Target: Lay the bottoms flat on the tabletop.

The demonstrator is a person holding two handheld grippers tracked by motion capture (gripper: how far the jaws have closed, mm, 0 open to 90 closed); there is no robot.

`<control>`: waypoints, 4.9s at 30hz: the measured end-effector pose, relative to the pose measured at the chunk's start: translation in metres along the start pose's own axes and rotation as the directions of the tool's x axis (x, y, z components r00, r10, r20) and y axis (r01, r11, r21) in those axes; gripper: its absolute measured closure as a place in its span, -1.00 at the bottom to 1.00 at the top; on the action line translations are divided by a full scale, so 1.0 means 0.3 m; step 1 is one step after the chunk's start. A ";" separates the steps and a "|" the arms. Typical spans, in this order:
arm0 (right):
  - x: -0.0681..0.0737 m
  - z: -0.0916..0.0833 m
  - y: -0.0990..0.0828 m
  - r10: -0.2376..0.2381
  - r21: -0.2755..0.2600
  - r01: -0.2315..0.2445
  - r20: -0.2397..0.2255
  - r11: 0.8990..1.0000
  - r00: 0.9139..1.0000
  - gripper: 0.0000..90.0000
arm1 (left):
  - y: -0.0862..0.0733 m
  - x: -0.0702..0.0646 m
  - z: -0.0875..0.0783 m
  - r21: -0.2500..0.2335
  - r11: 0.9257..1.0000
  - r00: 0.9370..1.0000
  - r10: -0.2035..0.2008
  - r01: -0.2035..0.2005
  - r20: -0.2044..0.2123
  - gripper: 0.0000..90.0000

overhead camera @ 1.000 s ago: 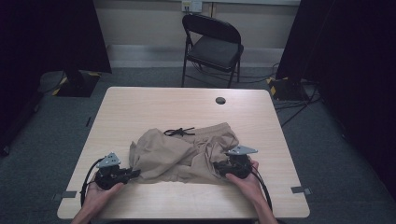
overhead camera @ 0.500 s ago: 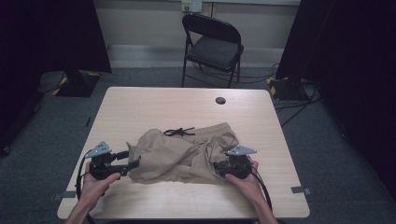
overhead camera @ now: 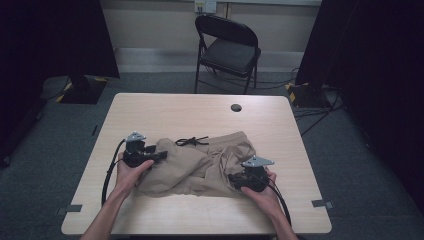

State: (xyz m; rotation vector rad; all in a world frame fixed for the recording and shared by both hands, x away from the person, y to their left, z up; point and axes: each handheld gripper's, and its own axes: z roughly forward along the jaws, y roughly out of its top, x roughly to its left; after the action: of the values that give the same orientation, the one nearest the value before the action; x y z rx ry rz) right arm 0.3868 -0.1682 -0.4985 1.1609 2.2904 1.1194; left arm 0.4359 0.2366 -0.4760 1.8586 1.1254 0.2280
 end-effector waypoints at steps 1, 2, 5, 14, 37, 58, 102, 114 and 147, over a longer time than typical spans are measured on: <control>-0.001 0.000 0.000 0.001 -0.002 -0.001 -0.003 1.000 1.000 -0.27 | -0.006 -0.001 0.002 0.000 1.000 1.000 0.004 -0.004 0.008 0.16; -0.002 0.000 0.000 0.004 -0.002 -0.004 -0.003 1.000 1.000 -0.27 | -0.014 -0.005 -0.004 -0.009 1.000 0.999 0.007 -0.007 0.032 0.38; -0.002 0.000 0.000 0.003 -0.001 -0.003 -0.004 1.000 1.000 -0.27 | -0.031 -0.029 -0.052 -0.020 0.999 0.994 0.047 -0.046 0.101 0.72; 0.001 0.000 0.000 0.002 0.000 -0.002 0.002 1.000 1.000 -0.27 | -0.152 -0.098 -0.238 -0.033 0.994 0.979 0.106 -0.102 0.173 0.85; 0.008 -0.129 0.058 0.021 -0.027 -0.021 -0.007 0.999 1.000 -0.47 | -0.124 -0.054 -0.297 -0.062 0.996 0.993 0.075 -0.069 0.088 0.15; -0.116 0.098 0.159 0.019 0.086 -0.021 0.029 0.996 0.999 0.21 | -0.093 -0.004 -0.078 0.091 0.996 0.998 0.016 -0.022 0.068 0.46; -0.200 -0.088 -0.003 0.151 0.060 -0.157 0.098 0.986 0.984 -0.15 | -0.108 0.030 -0.081 0.083 0.995 0.995 -0.065 0.059 0.073 -0.06; -0.170 -0.071 -0.013 0.131 0.061 -0.136 0.081 0.989 0.988 0.23 | -0.131 0.029 -0.061 0.098 0.994 0.995 -0.062 0.054 0.083 0.35; -0.126 -0.204 0.057 0.155 -0.141 -0.156 -0.015 0.978 0.988 0.90 | -0.061 -0.031 -0.203 -0.109 0.994 0.988 -0.016 0.033 0.151 0.92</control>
State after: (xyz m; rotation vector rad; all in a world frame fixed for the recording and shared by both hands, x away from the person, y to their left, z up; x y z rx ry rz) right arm 0.3825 -0.2225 -0.4483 1.2996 2.1131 1.3192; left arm 0.3855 0.2696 -0.4535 1.7328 1.0119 0.1317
